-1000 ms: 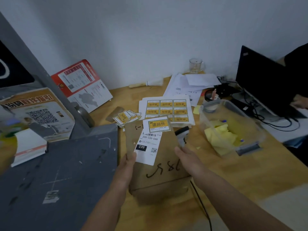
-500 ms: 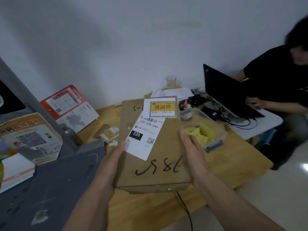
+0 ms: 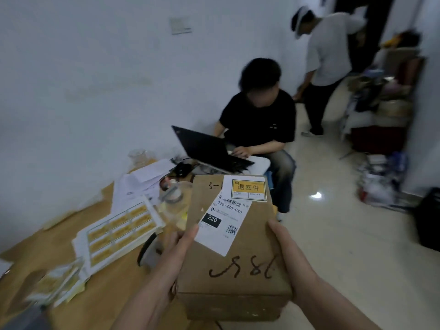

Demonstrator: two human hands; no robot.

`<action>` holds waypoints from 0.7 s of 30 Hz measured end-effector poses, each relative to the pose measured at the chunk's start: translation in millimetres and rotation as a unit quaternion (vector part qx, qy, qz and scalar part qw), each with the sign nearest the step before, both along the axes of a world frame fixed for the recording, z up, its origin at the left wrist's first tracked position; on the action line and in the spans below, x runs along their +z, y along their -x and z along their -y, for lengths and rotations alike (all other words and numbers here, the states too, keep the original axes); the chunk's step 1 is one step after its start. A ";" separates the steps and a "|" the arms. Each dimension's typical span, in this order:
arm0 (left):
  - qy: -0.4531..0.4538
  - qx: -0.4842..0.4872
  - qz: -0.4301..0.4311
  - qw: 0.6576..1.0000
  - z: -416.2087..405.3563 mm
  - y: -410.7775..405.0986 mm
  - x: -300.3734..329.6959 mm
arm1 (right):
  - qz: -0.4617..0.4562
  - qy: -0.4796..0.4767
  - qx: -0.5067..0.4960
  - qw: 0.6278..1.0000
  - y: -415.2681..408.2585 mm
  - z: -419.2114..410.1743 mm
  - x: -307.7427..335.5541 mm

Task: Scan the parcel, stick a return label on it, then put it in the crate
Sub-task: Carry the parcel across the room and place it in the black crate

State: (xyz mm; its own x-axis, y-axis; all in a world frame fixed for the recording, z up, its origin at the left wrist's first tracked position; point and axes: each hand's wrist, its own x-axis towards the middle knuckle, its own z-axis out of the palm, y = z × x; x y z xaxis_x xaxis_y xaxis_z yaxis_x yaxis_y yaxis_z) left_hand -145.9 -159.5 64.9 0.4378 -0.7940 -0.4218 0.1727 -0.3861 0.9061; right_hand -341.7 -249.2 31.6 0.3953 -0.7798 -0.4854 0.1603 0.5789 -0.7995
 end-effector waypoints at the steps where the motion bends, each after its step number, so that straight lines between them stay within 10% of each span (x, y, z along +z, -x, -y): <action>1: 0.004 -0.015 0.011 1.000 5.9 7.8 0.0 | 0.013 -0.003 -0.030 0.999 9.0 -3.0 0.1; 21: 0.005 -0.403 0.079 0.912 69.7 175.0 -0.2 | -0.012 0.006 -0.315 0.949 201.4 -80.1 27.2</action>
State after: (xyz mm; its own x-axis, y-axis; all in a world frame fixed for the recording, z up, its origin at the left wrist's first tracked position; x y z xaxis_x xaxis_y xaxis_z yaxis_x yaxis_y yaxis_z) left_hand -320.9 -229.2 64.6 -0.2357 -0.8883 -0.3943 -0.2972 -0.3204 0.8995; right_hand -543.1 -169.1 58.9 -0.1618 -0.8630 -0.4785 0.4535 0.3656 -0.8128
